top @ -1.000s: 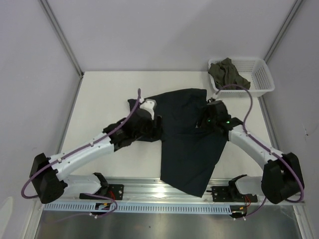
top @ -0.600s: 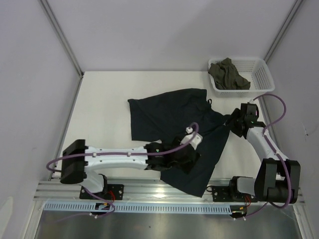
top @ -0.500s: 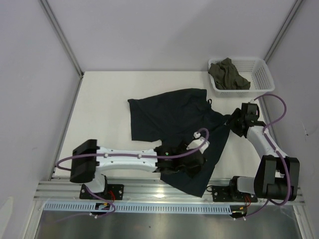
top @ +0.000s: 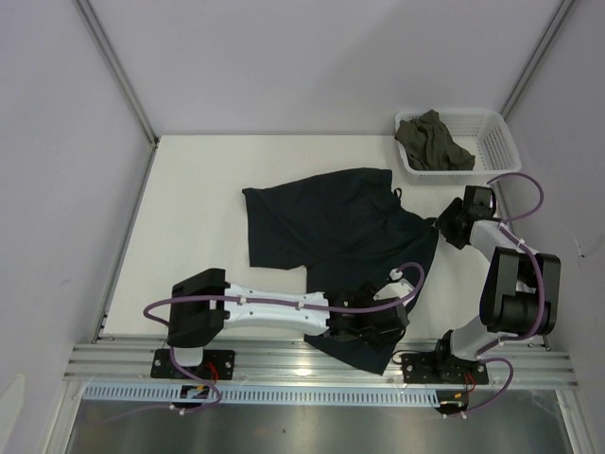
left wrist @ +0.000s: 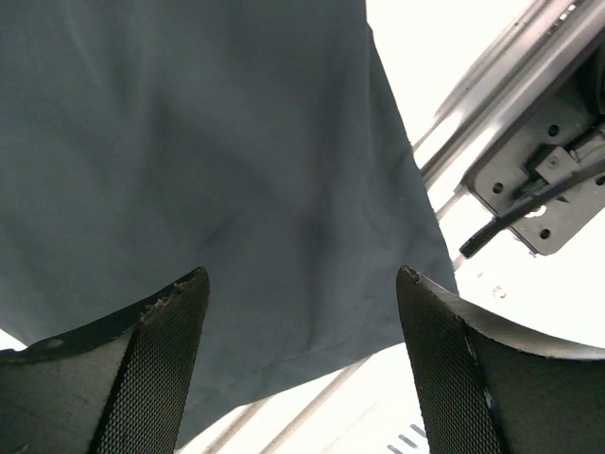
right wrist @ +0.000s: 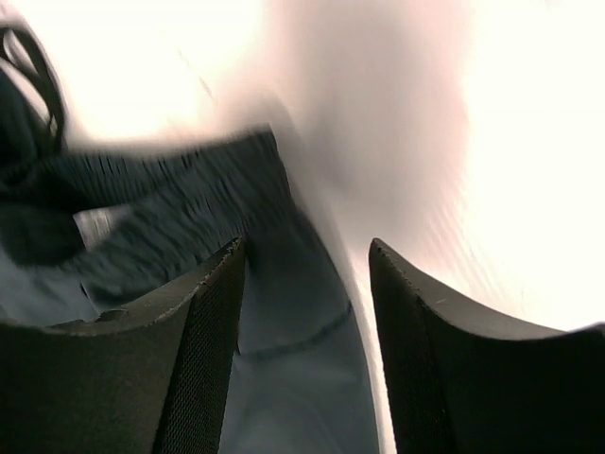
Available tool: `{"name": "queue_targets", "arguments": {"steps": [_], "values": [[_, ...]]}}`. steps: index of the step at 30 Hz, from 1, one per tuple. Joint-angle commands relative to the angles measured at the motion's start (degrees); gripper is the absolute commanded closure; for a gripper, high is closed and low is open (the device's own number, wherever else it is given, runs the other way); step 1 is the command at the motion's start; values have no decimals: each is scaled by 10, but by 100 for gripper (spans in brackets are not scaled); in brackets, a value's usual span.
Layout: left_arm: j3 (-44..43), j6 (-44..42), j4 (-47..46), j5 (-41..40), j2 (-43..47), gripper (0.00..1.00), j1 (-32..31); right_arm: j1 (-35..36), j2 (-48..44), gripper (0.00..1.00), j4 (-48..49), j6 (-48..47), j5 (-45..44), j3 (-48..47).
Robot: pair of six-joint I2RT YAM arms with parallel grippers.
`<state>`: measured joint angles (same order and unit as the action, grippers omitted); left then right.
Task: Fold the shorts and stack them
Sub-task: Fold the shorts
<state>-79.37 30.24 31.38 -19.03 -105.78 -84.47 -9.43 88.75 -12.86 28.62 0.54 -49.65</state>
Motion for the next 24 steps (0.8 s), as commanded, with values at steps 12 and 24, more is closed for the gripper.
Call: {"name": "queue_targets", "arguments": {"steps": [12,24], "values": [[-31,31,-23,42,-38,17,-23,-4,96,63,86,-2,51,-55],[-46,42,-17,65,-52,18,-57,-3,70,100,62,-3,31,-53]]}}
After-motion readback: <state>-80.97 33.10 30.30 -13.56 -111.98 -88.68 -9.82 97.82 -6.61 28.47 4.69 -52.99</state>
